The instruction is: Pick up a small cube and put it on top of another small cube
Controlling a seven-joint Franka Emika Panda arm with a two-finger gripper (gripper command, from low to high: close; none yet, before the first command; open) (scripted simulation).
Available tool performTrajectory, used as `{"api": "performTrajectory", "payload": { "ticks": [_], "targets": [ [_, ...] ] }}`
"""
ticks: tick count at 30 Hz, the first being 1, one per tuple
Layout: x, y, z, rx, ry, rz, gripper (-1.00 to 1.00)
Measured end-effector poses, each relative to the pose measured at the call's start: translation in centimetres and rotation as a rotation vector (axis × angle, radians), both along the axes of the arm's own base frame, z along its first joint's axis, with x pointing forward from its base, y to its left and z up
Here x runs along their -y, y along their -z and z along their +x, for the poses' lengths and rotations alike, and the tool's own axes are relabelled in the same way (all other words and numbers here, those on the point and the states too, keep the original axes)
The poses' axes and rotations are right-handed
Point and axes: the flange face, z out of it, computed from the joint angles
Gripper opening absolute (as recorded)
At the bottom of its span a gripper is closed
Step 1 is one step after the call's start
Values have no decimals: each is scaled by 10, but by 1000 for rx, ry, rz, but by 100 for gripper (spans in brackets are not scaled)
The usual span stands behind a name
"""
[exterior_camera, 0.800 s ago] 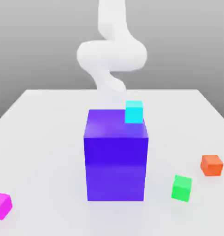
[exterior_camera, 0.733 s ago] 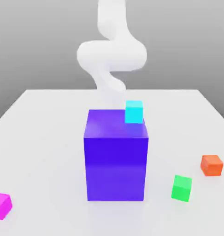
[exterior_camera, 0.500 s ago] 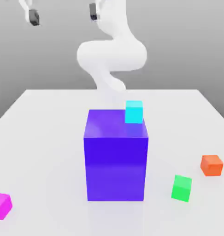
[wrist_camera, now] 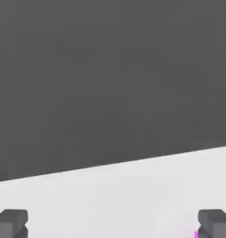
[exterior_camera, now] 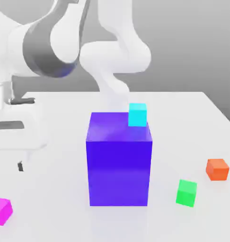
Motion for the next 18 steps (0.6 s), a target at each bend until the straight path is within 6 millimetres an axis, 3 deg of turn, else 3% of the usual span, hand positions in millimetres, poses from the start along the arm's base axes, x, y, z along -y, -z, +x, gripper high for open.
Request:
{"api": "performTrajectory", "payload": {
  "ticks": [6, 10, 11, 18],
  "targets": [
    [53, 86, -44, -146, 38, -46, 0],
    [62, 142, -52, -169, 42, -58, 0],
    [62, 155, -53, -170, 42, -57, -100],
    [62, 158, -53, -171, 43, -56, -100]
  ]
}}
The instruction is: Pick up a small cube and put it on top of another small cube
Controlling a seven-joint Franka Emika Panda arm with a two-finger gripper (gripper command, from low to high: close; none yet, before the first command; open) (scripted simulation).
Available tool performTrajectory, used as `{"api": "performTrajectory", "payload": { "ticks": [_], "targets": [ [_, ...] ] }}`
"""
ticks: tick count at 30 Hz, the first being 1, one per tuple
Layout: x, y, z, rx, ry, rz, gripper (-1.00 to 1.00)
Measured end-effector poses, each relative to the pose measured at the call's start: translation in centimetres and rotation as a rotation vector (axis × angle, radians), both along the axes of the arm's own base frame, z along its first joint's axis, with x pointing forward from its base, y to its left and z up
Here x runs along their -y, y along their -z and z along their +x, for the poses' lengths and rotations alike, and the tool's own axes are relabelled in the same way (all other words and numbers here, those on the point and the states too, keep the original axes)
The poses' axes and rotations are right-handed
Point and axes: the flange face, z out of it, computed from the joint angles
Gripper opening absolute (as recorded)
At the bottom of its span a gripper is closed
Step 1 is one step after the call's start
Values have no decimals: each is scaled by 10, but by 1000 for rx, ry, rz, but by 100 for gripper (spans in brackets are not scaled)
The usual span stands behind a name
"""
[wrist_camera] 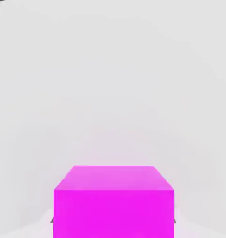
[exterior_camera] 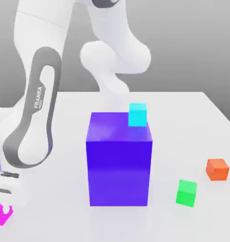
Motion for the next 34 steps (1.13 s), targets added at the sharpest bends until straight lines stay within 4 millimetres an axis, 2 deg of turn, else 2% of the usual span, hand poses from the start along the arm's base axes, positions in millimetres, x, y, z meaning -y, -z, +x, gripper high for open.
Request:
{"api": "performTrajectory", "payload": {
  "ticks": [4, 5, 10, 15, 18, 20, 21, 22, 24, 25, 26, 27, 28, 30, 31, 34],
  "targets": [
    [-3, -48, 1, 0, -4, 2, -100],
    [-20, -54, 8, -1, -26, 7, -100],
    [-140, -67, 43, -12, -191, 34, -100],
    [-266, -79, 47, -22, -372, 43, -100],
    [-340, -87, 32, -24, -488, 40, -100],
    [-399, -93, 13, -23, -592, 33, -100],
    [-439, -96, -3, -21, -671, 28, -100],
    [-469, -100, -21, -17, -731, 22, -100],
    [-522, -107, -59, -8, -849, 10, -100],
    [-540, -105, -75, -5, -896, 5, -100],
    [-551, -99, -84, -2, -926, 4, -100],
    [-553, -90, -86, -1, -930, 3, -100],
    [-532, -80, -72, -1, -866, 3, -100],
    [-524, -59, -67, 0, -843, 1, -100],
    [-522, -50, -67, 0, -839, 1, 100],
    [-522, -50, -67, 0, -839, 1, 100]
  ]
}}
